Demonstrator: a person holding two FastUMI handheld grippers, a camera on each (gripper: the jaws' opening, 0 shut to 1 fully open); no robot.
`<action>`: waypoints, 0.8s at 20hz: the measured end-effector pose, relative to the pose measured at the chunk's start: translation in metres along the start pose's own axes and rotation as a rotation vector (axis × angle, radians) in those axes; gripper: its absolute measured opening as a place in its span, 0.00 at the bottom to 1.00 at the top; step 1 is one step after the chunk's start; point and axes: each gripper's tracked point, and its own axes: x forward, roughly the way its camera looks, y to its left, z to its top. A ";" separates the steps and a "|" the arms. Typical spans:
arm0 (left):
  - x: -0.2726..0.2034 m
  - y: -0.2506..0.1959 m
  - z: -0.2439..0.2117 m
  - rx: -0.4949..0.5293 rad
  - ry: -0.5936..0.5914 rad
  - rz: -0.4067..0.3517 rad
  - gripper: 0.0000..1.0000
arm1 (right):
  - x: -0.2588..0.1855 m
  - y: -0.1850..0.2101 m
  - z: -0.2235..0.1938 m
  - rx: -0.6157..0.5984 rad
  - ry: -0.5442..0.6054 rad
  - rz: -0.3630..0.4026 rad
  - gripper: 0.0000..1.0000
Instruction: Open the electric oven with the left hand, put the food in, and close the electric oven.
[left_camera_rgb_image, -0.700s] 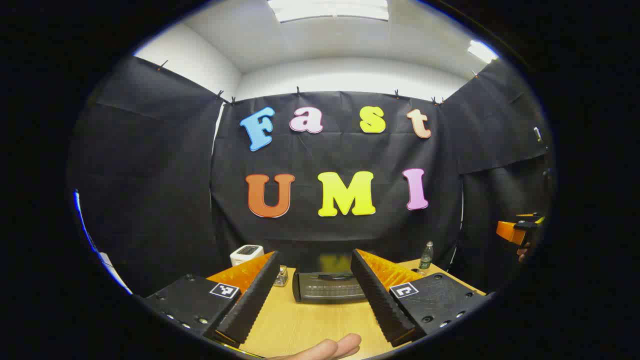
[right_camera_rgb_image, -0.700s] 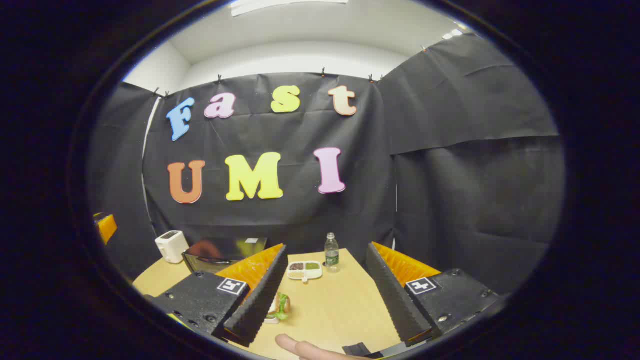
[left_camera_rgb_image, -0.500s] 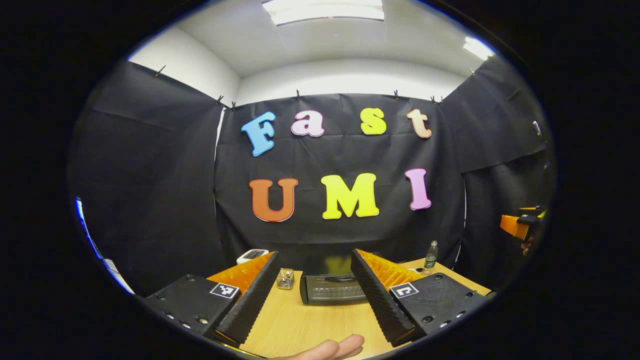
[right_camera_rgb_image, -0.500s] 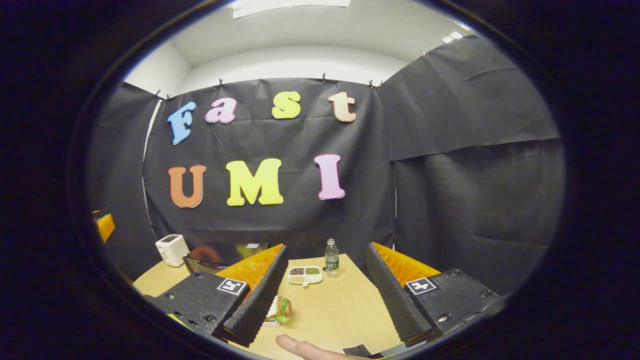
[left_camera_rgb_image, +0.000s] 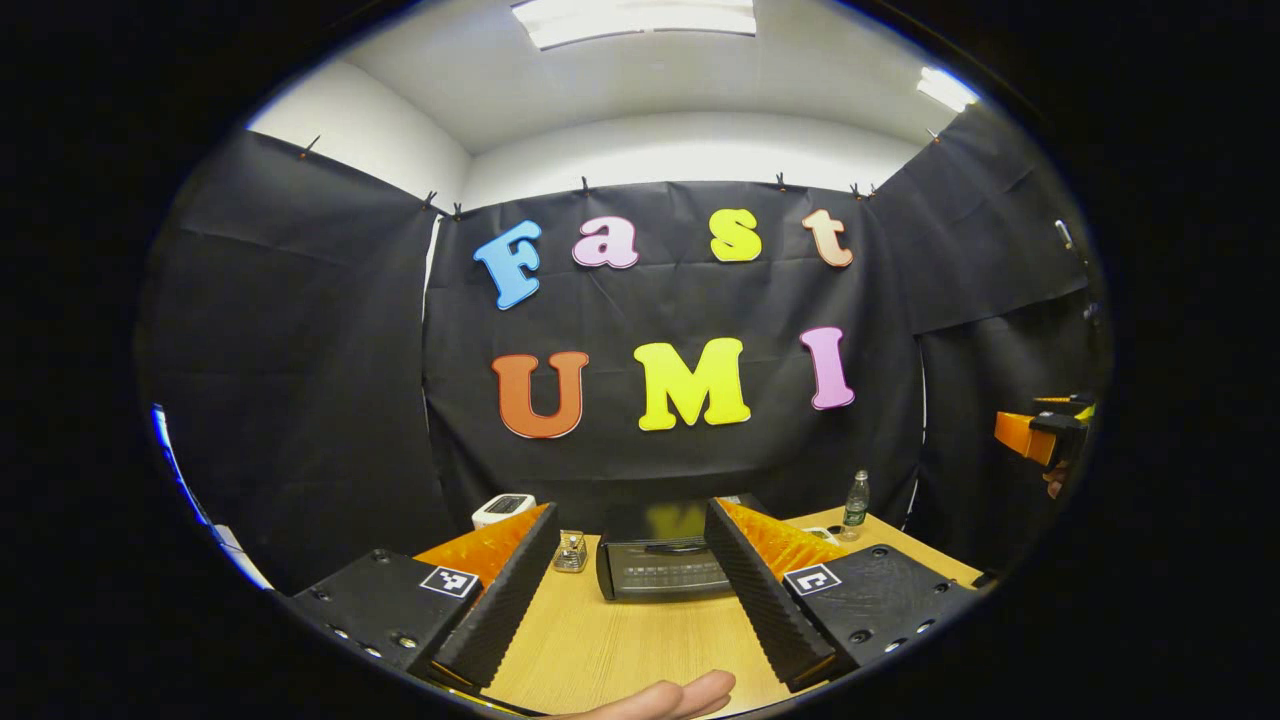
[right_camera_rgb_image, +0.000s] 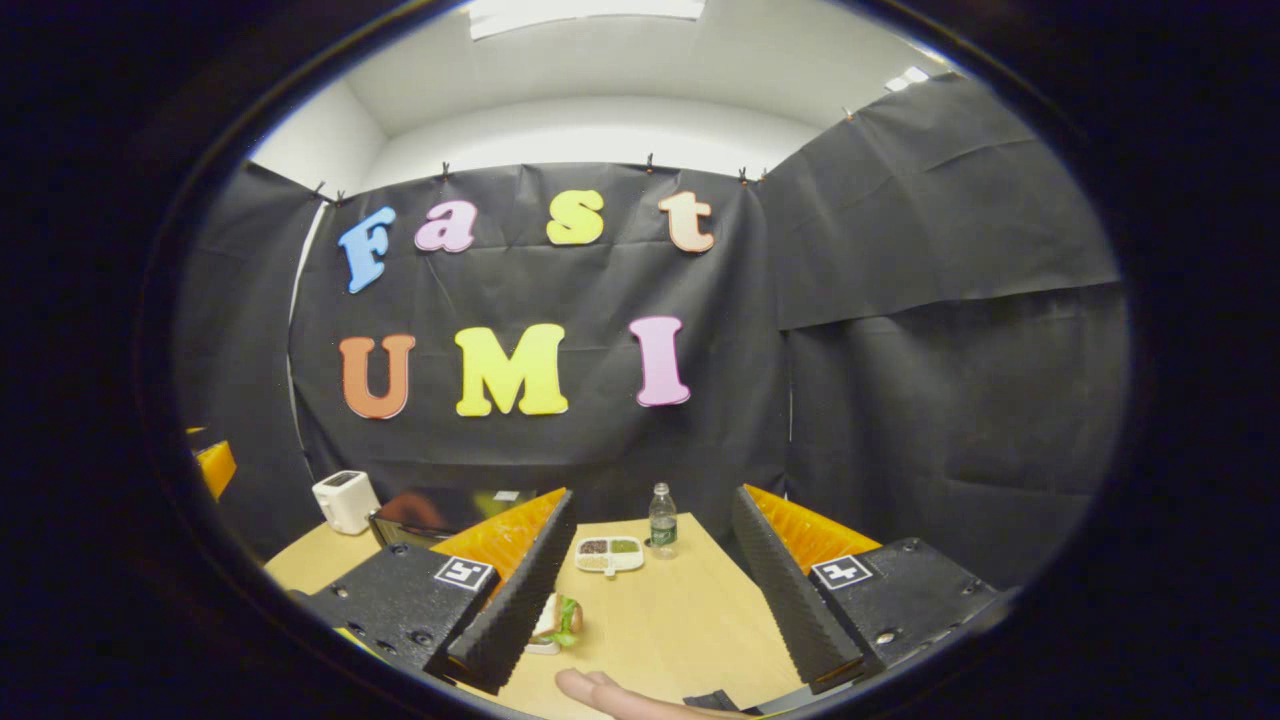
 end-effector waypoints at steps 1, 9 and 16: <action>0.001 0.000 0.000 -0.002 0.001 0.002 0.95 | -0.001 -0.001 0.001 -0.002 -0.005 0.000 0.92; 0.004 -0.006 -0.008 -0.008 0.021 -0.008 0.95 | -0.007 -0.002 0.006 -0.005 -0.037 0.013 0.92; 0.041 -0.015 -0.017 -0.017 0.041 -0.003 0.95 | 0.009 0.000 0.007 -0.008 -0.065 0.040 1.00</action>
